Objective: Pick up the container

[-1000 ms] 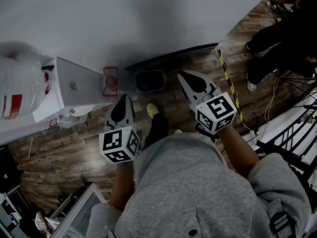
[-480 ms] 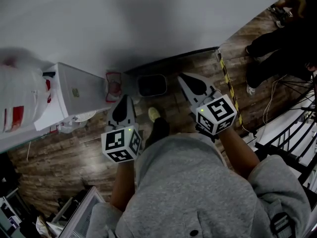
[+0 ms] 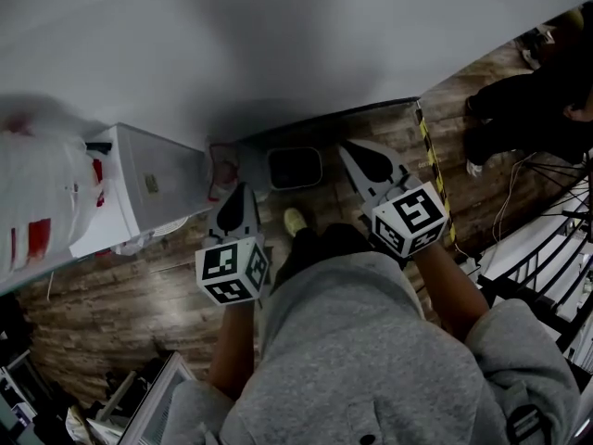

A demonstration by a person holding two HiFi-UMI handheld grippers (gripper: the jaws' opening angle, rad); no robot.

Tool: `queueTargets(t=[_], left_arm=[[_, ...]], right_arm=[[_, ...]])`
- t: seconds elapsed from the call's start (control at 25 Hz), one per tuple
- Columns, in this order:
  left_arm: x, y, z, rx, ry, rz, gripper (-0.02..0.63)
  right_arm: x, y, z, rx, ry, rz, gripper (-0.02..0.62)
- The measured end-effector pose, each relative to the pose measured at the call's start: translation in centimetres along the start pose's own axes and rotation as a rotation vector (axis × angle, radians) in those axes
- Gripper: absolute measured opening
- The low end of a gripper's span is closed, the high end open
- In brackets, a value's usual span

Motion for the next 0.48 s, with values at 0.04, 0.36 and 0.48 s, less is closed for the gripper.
queueTargets(t=[0.04,0.36,0.48], left_arm=[[-0.1,-0.3,0.3,-0.002,-0.006,-0.013,0.015],[-2.0,-1.7,2.5,0.039,-0.064,-0.050,0.015],[-3.1,-2.1,3.8,0.081,-0.083,-0.074,0.015]], right_arm=[[0.0,0.0,0.5,0.004,-0.006,-0.010,0.026],[-0.4,1.1,3.5,0.050,-0.074,-0.077,0.026],[-0.9,2.3,4.4,0.084,-0.102,-0.088,0.026]])
Point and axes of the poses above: the fingertips, and each gripper's own axes: z forward along the fingers, y to its right, x out of its top, the point moved 3 cm from there along -z, backward along the fingers, and after that the axes turned 2 degrees about -z, right-handed, at the moved point
